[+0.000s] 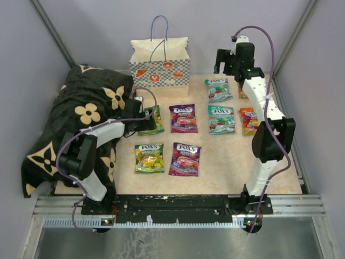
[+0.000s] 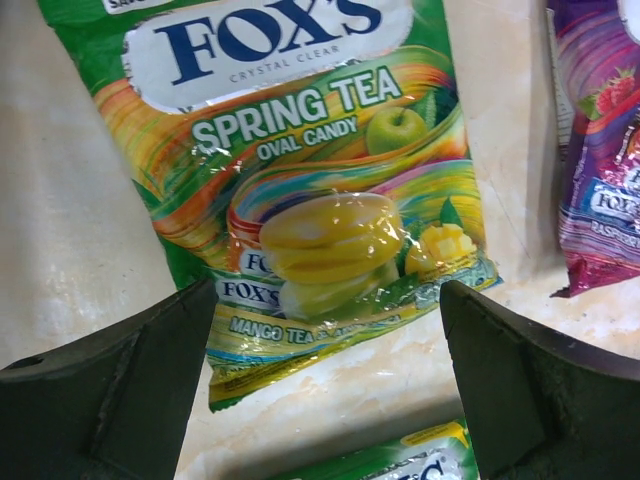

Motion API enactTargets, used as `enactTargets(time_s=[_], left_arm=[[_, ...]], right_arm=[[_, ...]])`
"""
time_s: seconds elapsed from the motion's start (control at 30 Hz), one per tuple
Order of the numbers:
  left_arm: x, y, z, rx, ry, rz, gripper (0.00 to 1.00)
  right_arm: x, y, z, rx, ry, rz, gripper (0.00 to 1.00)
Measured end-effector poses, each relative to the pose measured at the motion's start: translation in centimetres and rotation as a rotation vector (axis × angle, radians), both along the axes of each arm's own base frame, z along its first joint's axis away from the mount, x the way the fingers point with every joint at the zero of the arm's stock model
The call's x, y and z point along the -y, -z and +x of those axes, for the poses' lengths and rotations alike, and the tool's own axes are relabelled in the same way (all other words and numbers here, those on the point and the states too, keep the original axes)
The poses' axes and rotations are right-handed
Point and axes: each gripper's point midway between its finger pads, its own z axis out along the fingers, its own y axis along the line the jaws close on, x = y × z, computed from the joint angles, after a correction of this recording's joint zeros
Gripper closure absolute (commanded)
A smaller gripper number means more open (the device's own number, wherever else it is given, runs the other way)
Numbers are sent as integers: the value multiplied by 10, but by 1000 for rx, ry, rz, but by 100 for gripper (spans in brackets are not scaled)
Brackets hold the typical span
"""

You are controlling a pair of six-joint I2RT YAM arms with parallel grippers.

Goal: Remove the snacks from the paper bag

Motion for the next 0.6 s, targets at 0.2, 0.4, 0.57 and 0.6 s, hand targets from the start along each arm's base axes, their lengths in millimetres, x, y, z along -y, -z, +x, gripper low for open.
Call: enactTargets(time_s=[0.2,0.4,0.57,0.6], left_arm=[[-13,8,4,-1,-7,50,1],[-19,12,16,6,7,120,1],[-23,12,28,19,6,157,1],[-23,12,28,21,8,162,1]], right_arm=[[-2,29,-12,-63,-6,20,1],[-4,45,-19,-106,-12,23,1],[-4,40,-27,-99,-19,26,1],[-4,38,-30,-97,-20,27,1]])
